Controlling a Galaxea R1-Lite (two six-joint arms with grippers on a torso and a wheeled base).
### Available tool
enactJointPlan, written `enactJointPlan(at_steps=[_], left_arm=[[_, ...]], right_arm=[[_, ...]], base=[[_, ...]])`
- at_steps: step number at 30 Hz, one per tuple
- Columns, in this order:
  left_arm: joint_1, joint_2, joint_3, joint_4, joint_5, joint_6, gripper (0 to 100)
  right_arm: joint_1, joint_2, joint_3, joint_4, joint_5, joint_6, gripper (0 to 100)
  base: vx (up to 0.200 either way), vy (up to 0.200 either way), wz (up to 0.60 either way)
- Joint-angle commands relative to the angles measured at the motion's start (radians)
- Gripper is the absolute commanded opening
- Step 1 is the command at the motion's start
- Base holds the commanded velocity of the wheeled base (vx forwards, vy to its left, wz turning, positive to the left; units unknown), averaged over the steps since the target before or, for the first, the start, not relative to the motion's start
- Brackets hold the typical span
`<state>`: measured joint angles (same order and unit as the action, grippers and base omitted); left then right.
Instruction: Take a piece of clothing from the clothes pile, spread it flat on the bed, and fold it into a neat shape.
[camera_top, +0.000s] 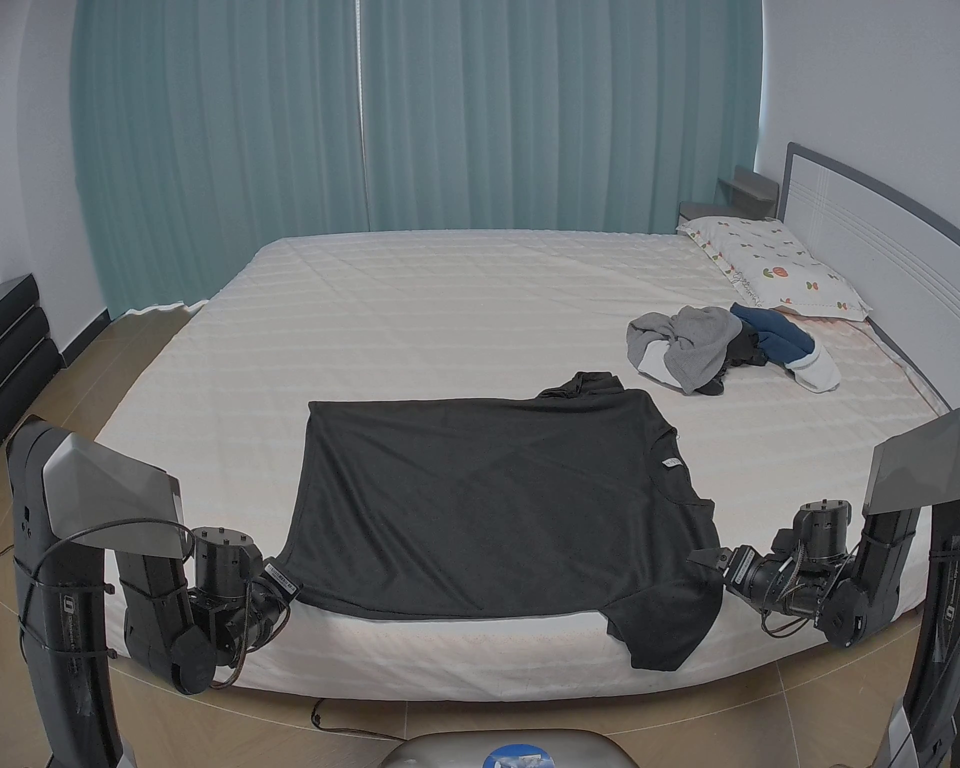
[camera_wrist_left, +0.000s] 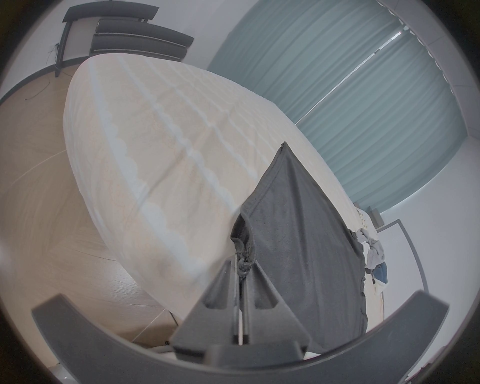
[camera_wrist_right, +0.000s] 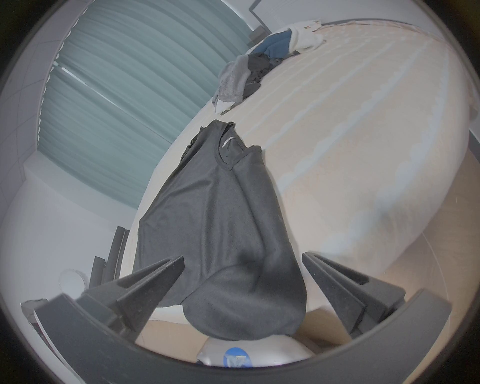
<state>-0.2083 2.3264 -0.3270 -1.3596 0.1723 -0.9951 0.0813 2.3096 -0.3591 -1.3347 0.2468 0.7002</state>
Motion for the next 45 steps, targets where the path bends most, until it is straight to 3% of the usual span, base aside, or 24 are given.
enactJointPlan(at_steps=[1,12,13,20,25,32,42,43,45], left_arm=[[0.006,0.016,0.000,-0.024,-0.014,-0.010,0],[0.009,0.028,-0.003,-0.041,-0.014,-0.011,0],[0.009,0.028,-0.003,-0.041,-0.014,-0.011,0],[0.009,0.034,-0.004,-0.041,-0.014,-0.010,0],[0.009,0.034,-0.004,-0.041,-0.014,-0.010,0],[0.007,0.036,-0.004,-0.041,-0.014,-0.008,0],[0.007,0.034,-0.004,-0.041,-0.014,-0.007,0],[0.007,0.034,-0.004,-0.041,-0.014,-0.007,0],[0.007,0.036,-0.004,-0.041,-0.014,-0.007,0]], right_arm=[[-0.009,0.030,-0.080,0.049,-0.001,-0.050,100],[-0.002,0.090,-0.158,0.078,-0.041,-0.085,100],[-0.002,0.090,-0.158,0.078,-0.041,-0.085,0],[-0.009,0.080,-0.236,0.097,-0.041,-0.087,0],[-0.012,0.062,-0.391,0.256,-0.054,-0.084,0],[-0.003,0.076,-0.549,0.335,-0.066,-0.087,0],[0.005,0.143,-0.621,0.387,-0.069,-0.113,0],[0.002,0.149,-0.618,0.377,-0.069,-0.119,100],[-0.002,0.149,-0.613,0.373,-0.069,-0.122,100]], base=[[0.000,0.000,0.00],[0.000,0.000,0.00],[0.000,0.000,0.00],[0.000,0.000,0.00],[0.000,0.000,0.00],[0.000,0.000,0.00],[0.000,0.000,0.00],[0.000,0.000,0.00],[0.000,0.000,0.00]])
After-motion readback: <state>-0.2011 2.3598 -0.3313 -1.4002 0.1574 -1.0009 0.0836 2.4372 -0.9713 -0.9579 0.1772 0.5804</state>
